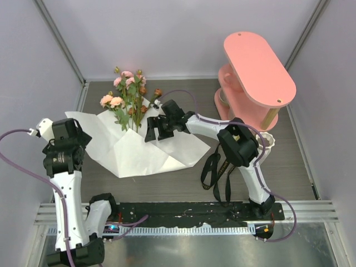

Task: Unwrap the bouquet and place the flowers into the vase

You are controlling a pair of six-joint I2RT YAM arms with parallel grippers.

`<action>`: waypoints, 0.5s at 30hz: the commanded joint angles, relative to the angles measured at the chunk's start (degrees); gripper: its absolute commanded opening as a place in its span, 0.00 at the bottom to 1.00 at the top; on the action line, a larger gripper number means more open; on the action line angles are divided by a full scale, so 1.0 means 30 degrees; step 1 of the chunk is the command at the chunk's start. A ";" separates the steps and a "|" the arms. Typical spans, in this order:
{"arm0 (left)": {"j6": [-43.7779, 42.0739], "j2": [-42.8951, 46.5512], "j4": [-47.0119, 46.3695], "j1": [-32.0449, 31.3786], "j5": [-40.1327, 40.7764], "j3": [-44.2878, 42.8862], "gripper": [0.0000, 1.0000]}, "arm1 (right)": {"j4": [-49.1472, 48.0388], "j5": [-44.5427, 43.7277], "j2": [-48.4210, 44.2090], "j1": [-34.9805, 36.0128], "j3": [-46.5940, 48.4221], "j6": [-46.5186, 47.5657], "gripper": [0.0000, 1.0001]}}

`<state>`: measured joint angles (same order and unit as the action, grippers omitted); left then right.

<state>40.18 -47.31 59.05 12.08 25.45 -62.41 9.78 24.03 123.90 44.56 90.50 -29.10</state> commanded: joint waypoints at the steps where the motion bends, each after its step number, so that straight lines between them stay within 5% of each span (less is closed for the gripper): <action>1: -0.0211 0.1703 -0.0286 0.0281 -0.0133 -0.1723 0.82 | 0.1689 0.2005 0.1002 0.0177 0.2615 0.1760 0.87; 11: -0.1324 0.2323 -0.2304 0.0223 -0.6895 -0.2635 0.82 | 0.1074 0.4880 0.1446 0.2314 0.3905 0.1058 0.81; 14: -0.1353 0.2002 -0.3184 0.0223 -0.9034 -0.2225 0.80 | 0.1777 0.4209 0.1125 0.2986 0.4257 0.1379 0.71; 15: -0.1412 0.1797 -0.3275 0.0252 -0.9534 -0.2194 0.79 | 0.2040 0.3945 0.0746 0.3135 0.4287 0.1497 0.60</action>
<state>37.87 -39.64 54.74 12.51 8.45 -70.11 13.91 35.53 128.44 51.64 100.55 -25.85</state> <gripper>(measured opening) 0.807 0.726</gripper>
